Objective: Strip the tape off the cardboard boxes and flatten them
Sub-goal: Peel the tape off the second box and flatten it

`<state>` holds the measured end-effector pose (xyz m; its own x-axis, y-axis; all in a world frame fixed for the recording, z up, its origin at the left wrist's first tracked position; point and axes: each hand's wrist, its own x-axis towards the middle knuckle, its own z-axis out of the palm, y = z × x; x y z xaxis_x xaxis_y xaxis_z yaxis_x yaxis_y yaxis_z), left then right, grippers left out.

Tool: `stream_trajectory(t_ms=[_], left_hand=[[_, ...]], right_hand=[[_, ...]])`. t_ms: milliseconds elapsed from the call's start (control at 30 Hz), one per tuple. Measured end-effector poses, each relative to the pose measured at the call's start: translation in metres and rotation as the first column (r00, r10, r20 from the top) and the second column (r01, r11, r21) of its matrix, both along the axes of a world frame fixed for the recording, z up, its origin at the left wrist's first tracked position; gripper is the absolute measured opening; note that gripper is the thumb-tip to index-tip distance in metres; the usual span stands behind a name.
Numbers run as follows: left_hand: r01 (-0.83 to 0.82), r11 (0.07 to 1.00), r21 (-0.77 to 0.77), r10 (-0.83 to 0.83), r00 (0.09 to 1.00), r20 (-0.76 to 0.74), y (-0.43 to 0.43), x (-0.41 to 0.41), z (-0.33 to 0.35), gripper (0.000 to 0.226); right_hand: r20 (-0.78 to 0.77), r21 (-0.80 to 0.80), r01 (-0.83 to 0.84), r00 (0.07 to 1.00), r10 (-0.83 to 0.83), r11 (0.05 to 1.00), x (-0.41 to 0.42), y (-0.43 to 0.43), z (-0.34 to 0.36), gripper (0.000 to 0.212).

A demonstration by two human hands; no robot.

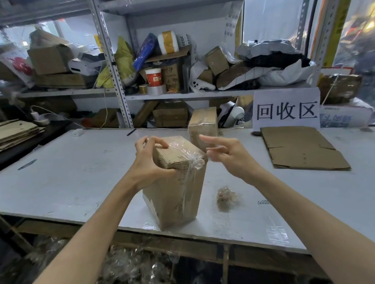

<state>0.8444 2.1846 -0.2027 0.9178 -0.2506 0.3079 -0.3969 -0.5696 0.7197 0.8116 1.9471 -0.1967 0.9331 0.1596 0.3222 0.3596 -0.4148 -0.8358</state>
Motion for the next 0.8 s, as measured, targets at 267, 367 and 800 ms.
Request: stream_trajectory(t_ms=[267,367,800], left_hand=[[0.073,0.997,-0.027,-0.074,0.997,-0.037,-0.001,-0.003,0.005,0.066],[0.136,0.991,-0.013,-0.136,0.988,-0.067,0.003,-0.002,0.008,0.069],[0.252,0.968,-0.012,-0.252,0.967,-0.045,-0.002,-0.004,0.011,0.071]], right_hand=[[0.187,-0.04,0.022,0.982,-0.014,0.999,-0.004,0.011,-0.002,0.025],[0.101,-0.148,-0.102,0.988,0.117,0.984,-0.001,0.005,0.014,0.012],[0.001,-0.135,-0.074,0.997,0.075,0.988,-0.005,0.005,0.008,0.027]])
